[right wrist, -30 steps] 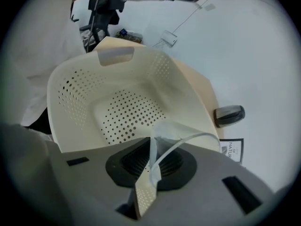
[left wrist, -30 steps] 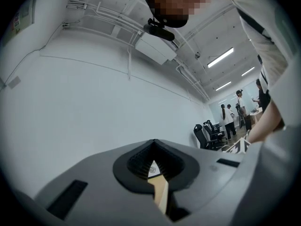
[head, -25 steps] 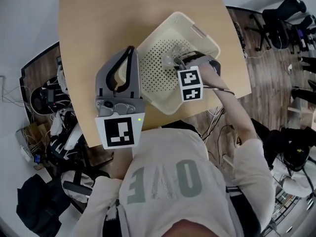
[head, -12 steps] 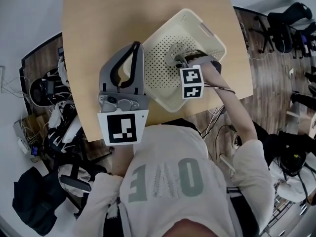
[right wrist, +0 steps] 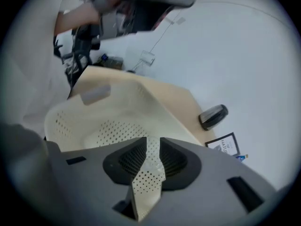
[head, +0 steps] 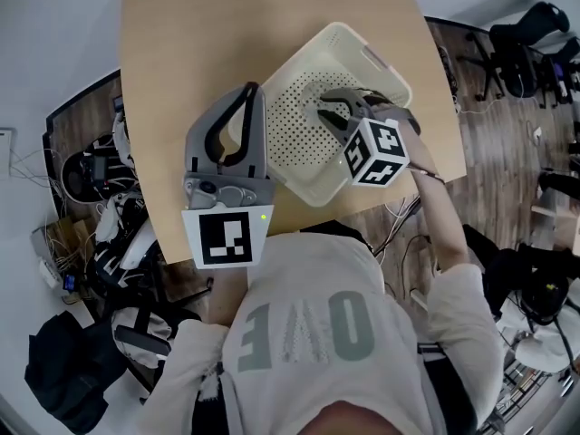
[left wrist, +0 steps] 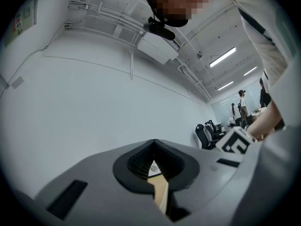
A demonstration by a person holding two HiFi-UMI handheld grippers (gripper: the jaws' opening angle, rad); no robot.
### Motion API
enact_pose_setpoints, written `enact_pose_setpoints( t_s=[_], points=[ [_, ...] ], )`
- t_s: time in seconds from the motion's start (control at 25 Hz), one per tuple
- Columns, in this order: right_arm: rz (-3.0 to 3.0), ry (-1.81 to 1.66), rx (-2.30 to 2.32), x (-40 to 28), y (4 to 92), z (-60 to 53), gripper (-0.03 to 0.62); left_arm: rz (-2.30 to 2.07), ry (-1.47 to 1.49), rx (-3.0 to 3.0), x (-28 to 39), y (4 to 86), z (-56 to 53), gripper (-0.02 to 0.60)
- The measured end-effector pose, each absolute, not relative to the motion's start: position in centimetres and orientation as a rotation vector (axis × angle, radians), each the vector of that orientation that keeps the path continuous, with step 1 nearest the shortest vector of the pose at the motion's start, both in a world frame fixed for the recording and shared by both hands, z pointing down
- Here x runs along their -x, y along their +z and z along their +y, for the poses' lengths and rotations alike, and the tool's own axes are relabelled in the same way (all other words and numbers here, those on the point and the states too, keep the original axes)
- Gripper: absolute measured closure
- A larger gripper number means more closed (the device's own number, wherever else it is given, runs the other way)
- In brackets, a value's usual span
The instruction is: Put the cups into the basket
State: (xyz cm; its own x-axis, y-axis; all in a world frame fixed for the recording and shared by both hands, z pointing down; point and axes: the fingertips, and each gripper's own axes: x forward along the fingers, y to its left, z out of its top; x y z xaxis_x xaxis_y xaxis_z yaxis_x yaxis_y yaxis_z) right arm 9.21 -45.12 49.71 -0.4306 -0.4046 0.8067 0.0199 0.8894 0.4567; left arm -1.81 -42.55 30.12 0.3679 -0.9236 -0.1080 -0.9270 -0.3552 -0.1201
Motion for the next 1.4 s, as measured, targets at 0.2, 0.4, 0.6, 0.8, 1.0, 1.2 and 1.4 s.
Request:
enact_pose_setpoints(
  t_s=[0.2,0.4,0.6,0.8,1.0,1.2,1.4],
  points=[
    [-2.467,-0.392,-0.728,-8.5,35.9,-46.4,0.593,1.673,0.061,2.442,1.4,29.0,-42.1,0.577],
    [-2.862,-0.235,-1.35,-13.2,25.1,-45.1,0.597,1.668,0.104,2.447,1.1,28.0,-41.2,0.575],
    [-2.78,-0.219,-1.75,-16.8,24.0,-42.9,0.597,1.66,0.139,2.422,1.0,26.6,-40.8,0.577],
    [-2.762,-0.216,-1.798,-17.1,24.4,-41.3,0.597,1.662,0.147,2.406,1.1,26.0,-40.5,0.575],
    [-2.769,-0.233,-1.804,-17.1,24.0,-40.6,0.597,1.658,0.171,2.399,0.8,25.5,-40.3,0.575],
    [-2.751,-0.234,-1.822,-17.3,24.2,-40.2,0.597,1.642,0.17,2.401,0.4,25.3,-40.0,0.577],
    [-2.739,-0.241,-1.831,-17.5,24.3,-40.1,0.597,1.642,0.166,2.4,0.5,25.4,-40.0,0.577]
  ],
)
